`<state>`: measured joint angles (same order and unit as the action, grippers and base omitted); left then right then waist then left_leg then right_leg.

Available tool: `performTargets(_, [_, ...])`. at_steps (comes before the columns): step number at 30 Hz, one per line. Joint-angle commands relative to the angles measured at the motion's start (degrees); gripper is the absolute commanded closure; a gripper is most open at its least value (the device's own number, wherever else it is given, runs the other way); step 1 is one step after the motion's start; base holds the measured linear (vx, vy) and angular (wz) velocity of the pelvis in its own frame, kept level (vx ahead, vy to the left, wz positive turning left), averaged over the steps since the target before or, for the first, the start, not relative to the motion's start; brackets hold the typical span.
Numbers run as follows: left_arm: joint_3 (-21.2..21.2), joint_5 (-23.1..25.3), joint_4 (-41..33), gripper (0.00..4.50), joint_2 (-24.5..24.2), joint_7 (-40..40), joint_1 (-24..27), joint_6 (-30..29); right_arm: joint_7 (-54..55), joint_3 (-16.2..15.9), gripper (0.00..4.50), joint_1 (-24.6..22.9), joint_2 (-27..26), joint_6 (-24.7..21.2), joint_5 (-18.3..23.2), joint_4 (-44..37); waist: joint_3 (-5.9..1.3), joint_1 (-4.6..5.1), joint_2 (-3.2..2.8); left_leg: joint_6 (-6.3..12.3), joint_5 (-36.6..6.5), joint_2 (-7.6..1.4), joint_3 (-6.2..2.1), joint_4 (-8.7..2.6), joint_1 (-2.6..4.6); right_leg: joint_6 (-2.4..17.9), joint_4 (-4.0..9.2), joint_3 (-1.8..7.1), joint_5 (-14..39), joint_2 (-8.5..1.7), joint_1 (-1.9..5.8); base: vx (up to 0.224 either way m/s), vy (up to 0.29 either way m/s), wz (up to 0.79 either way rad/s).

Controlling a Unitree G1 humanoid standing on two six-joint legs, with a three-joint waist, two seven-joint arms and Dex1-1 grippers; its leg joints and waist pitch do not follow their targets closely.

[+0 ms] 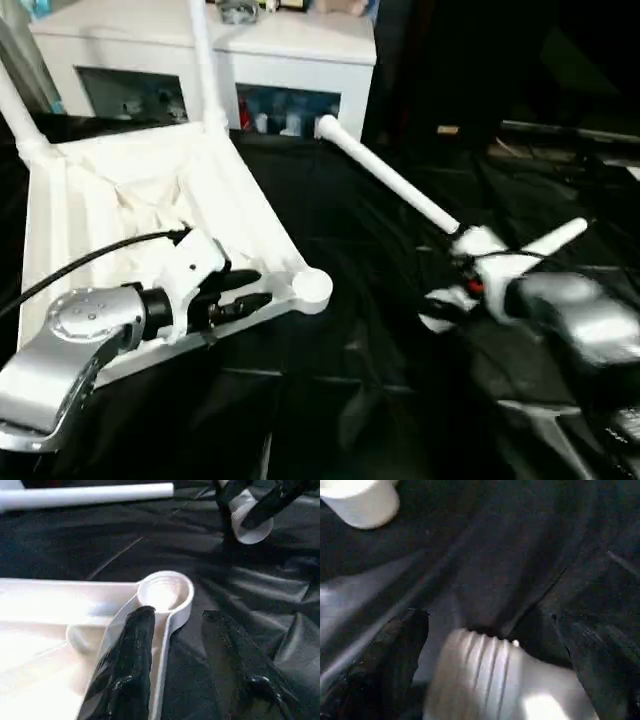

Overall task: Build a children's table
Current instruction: Pick table leg

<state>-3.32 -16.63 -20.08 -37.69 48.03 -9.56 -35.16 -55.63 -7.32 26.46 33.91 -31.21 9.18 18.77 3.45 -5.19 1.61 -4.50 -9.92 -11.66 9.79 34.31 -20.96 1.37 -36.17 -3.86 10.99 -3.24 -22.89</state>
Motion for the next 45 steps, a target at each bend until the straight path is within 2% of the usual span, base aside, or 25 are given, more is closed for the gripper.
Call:
performTargets(1, [-0.54, -1.05, -2.17, 2.71, -0.72, 0.53, -0.03, -0.80, -1.07, 2.54, 0.04, -0.35, 2.69, -1.05, 1.21, -5.08, -3.49, -0.16, -0.71, -0.27, -16.26, -1.29, -0.45, -3.83, 0.86, 7.99, 5.43, 2.75, 19.59, -3.72, 2.52, 0.000, 0.000, 0.00])
performTargets(2, [-0.60, -1.07, -2.30, 2.71, -0.81, 0.60, 0.01, -0.83, -1.20, 2.72, 0.04, -0.48, 3.03, -1.04, 1.25, -5.55, -3.41, -0.11, -0.60, -0.23, -16.24, -1.23, -0.44, -3.82, 0.73, 7.79, 5.48, 2.74, 20.16, -3.72, 2.59, 0.000, 0.000, 0.00])
performTargets(3, [-0.77, -1.17, -2.93, 2.71, -1.14, 0.88, 0.10, -1.14, -1.19, 4.88, 0.04, -1.24, 4.67, -2.91, 2.17, -9.10, -3.32, -0.08, -0.63, -0.05, -15.89, -1.15, -0.37, -3.73, 0.79, 7.11, 5.72, 2.82, 21.50, -3.70, 2.52, 0.000, 0.000, 0.00])
performTargets(4, [-0.77, -1.17, -2.93, 2.71, -1.14, 0.88, 0.10, -1.14, -1.19, 4.88, 0.04, -1.24, 4.67, -2.91, 2.17, -9.10, -3.38, -0.16, -0.63, 0.03, -15.71, -1.16, -0.34, -3.65, 0.89, 6.95, 5.73, 2.84, 21.61, -3.68, 2.41, 0.000, 0.000, 0.00])
performTargets(6, [-0.90, -1.47, -3.23, 2.71, -0.92, 0.86, -0.20, -1.34, 1.19, 9.18, 0.04, -1.11, 4.46, -5.62, 4.16, -11.94, -3.37, -0.01, -0.73, 0.13, -15.35, -1.07, -0.32, -3.61, 0.81, 6.78, 5.79, 2.78, 21.73, -3.57, 2.35, 0.000, 0.000, 0.00])
performTargets(8, [-0.90, -1.66, -3.29, 2.71, -0.79, 0.90, -0.33, -1.42, 2.34, 10.41, 0.04, -0.96, 4.02, -6.78, 4.99, -12.56, -3.45, 0.12, -0.70, 0.04, -14.84, -1.01, -0.36, -3.63, 0.75, 6.98, 5.70, 2.66, 21.11, -3.46, 2.35, 0.000, 0.000, 0.00])
performTargets(10, [-1.46, -1.57, -2.83, 2.71, 0.29, 0.26, -1.12, -1.48, 19.03, 20.12, 0.04, 3.70, -3.46, -14.08, 6.91, -9.44, -3.44, 0.49, -0.95, -0.43, -14.52, -0.88, -0.33, -3.65, 0.84, 7.41, 5.66, 2.70, 20.57, -3.38, 2.11, 0.000, 0.000, 0.00])
performTargets(11, [-1.46, -1.57, -2.83, 2.71, 0.29, 0.26, -1.12, -1.48, 19.03, 20.12, 0.04, 3.70, -3.46, -14.08, 6.91, -9.44, -3.64, 0.81, -0.86, -1.45, -14.10, -0.71, -0.54, -3.78, 0.63, 7.62, 5.37, 2.41, 21.03, -3.40, 2.31, 0.000, 0.000, 0.00])
performTargets(13, [-2.16, -1.15, -2.13, 2.71, 1.02, -0.27, -1.65, -1.21, 29.66, 25.82, 0.04, 6.34, -8.66, -16.25, 7.01, -6.79, -3.62, 0.85, -1.10, -2.17, -14.04, -0.72, -0.24, -3.57, 1.20, 7.50, 5.43, 2.67, 20.09, -3.29, 1.61, 0.000, 0.000, 0.00])
performTargets(14, [-2.59, -0.99, -1.71, 2.71, 2.00, -0.96, -2.05, -1.00, 32.97, 26.97, 0.04, 6.57, -10.86, -16.52, 6.85, -6.09, -3.65, 0.97, -1.07, -2.44, -14.43, -0.63, -0.30, -3.57, 1.13, 7.50, 5.37, 2.58, 20.45, -3.31, 1.73, 0.000, 0.000, 0.00])
performTargets(15, [-2.86, -0.91, -1.54, 2.71, 2.51, -1.34, -2.33, -0.97, 34.32, 27.47, 0.04, 6.58, -11.85, -16.63, 6.78, -5.95, -3.75, 0.80, -1.26, -2.83, -14.74, -0.74, -0.23, -3.55, 1.42, 7.14, 5.44, 2.54, 19.66, -3.27, 1.69, 0.000, 0.000, 0.00])
performTargets(16, [-3.51, -0.86, -1.25, 2.71, 3.84, -2.17, -2.90, -0.98, 38.67, 28.46, 0.04, 6.75, -14.55, -16.43, 5.96, -5.15, -3.69, 0.87, -1.22, -2.92, -14.56, -0.75, -0.12, -3.57, 1.37, 7.07, 5.46, 2.68, 19.23, -3.29, 1.61, 0.000, 0.000, 0.00])
performTargets(17, [-3.51, -0.86, -1.25, 2.71, 3.84, -2.17, -2.90, -0.98, 38.67, 28.46, 0.04, 6.75, -14.55, -16.43, 5.96, -5.15, -3.71, 0.86, -1.27, -3.07, -14.65, -0.66, -0.17, -3.63, 1.29, 7.07, 5.34, 2.62, 19.20, -3.27, 1.67, 0.000, 0.000, 0.00])
performTargets(18, [-4.53, -0.90, -0.99, 2.71, 5.09, -2.55, -3.58, -0.87, 44.43, 29.20, 0.04, 7.59, -17.75, -14.92, 4.84, -3.32, -3.93, 0.81, -0.93, -3.29, -13.29, -0.76, -0.22, -3.78, 1.06, 6.90, 5.12, 2.63, 17.47, -3.42, 1.97, 0.000, 0.000, 0.00])
performTargets(20, [-5.08, -0.64, -0.80, 2.71, 5.41, -2.74, -3.95, -0.71, 50.58, 30.73, 0.04, 9.61, -20.84, -14.95, 4.20, -1.36, -3.97, 0.84, -1.03, -3.62, -12.91, -0.72, -0.25, -3.81, 1.01, 6.97, 4.92, 2.62, 16.74, -3.40, 2.02, 0.000, 0.000, 0.00])
performTargets(22, [-5.12, -0.55, -0.69, 2.71, 5.52, -2.85, -4.07, -0.71, 53.15, 31.42, 0.04, 10.46, -21.86, -15.35, 3.69, -0.90, -4.07, 0.95, -0.96, -3.83, -12.12, -0.62, -0.17, -3.79, 0.91, 6.67, 4.66, 2.72, 15.55, -3.42, 2.08, 0.000, 0.000, 0.00])
performTargets(24, [-5.19, -0.31, -0.67, 2.71, 5.53, -3.20, -3.99, -0.45, 57.13, 33.68, 0.04, 12.88, -23.82, -19.69, 4.10, 0.00, -4.02, 1.24, -0.93, -4.04, -11.39, -0.58, -0.13, -3.78, 0.82, 5.88, 4.43, 2.73, 14.08, -3.22, 2.18, 0.000, 0.000, 0.00])
performTargets(25, [-5.06, -0.23, -0.96, 2.71, 5.39, -3.22, -3.68, -0.36, 59.29, 35.15, 0.04, 14.02, -24.74, -21.26, 4.54, 0.30, -4.03, 1.42, -0.07, -3.75, -10.96, -0.52, 0.01, -3.78, 0.73, 5.48, 4.36, 2.79, 14.02, -3.22, 2.32, 0.000, 0.000, 0.00])
performTargets(26, [-4.94, -0.22, -1.25, 2.71, 5.32, -3.24, -3.42, -0.39, 61.42, 36.45, 0.04, 14.82, -25.33, -22.15, 4.76, 0.61, -4.00, 1.44, -0.31, -3.73, -10.50, -0.49, -0.01, -3.81, 0.71, 5.09, 4.32, 2.80, 14.36, -3.31, 2.30, 0.000, 0.000, 0.00])
performTargets(27, [-4.88, -0.18, -1.49, 2.71, 5.30, -3.28, -3.18, -0.40, 63.28, 37.53, 0.04, 15.43, -25.76, -22.77, 4.89, 0.90, -3.92, 1.65, -0.05, -3.85, -10.30, -0.50, 0.03, -3.84, 0.67, 4.70, 4.43, 2.80, 14.66, -3.31, 2.23, 0.000, 0.000, 0.00])
performTargets(32, [-4.74, -0.36, -2.93, 2.71, 4.91, -3.68, -1.85, -0.71, 68.54, 39.62, 0.04, 17.06, -25.40, -25.63, 4.67, 4.56, -3.88, 1.73, -0.09, -4.42, -10.26, -0.50, 0.09, -3.85, 0.73, 4.27, 4.33, 2.82, 14.17, -3.33, 2.13, 0.000, 0.000, 0.00])
performTargets(36, [-5.34, -0.53, -3.85, 2.71, 4.67, -3.52, -1.51, -1.17, 70.89, 41.28, 0.04, 17.01, -26.55, -27.41, 4.55, 6.56, -3.81, 1.71, 0.33, -4.48, -10.86, -0.50, 0.14, -3.85, 0.75, 3.66, 4.45, 2.85, 15.51, -3.49, 2.08, 0.000, 0.000, 0.00])
performTargets(37, [-5.50, -0.67, -4.04, 2.71, 4.68, -3.36, -1.67, -1.34, 70.65, 41.21, 0.04, 16.92, -26.44, -27.82, 4.57, 7.49, -3.80, 1.76, 0.59, -4.46, -10.83, -0.52, 0.18, -3.86, 0.75, 3.56, 4.51, 2.83, 15.88, -3.50, 2.06, 0.000, 0.000, 0.00])
performTargets(40, [-6.27, -1.01, -4.91, 2.71, 4.41, -2.75, -2.01, -1.72, 70.16, 40.54, 0.04, 16.30, -26.03, -28.43, 4.66, 9.98, -3.72, 1.72, 0.62, -4.57, -11.30, -0.58, 0.15, -3.87, 0.84, 3.28, 4.55, 2.80, 17.03, -3.57, 1.90, 0.000, 0.000, 0.00])
performTargets(45, [-8.24, -1.68, -7.28, 2.71, 3.66, -1.29, -2.04, -2.70, 69.63, 40.28, 0.04, 16.02, -25.31, -30.78, 5.08, 14.48, -3.73, 1.83, 1.51, -4.86, -11.52, -0.67, 0.20, -3.89, 0.80, 2.95, 4.59, 2.75, 17.56, -3.59, 1.84, 0.000, 0.000, 0.00])
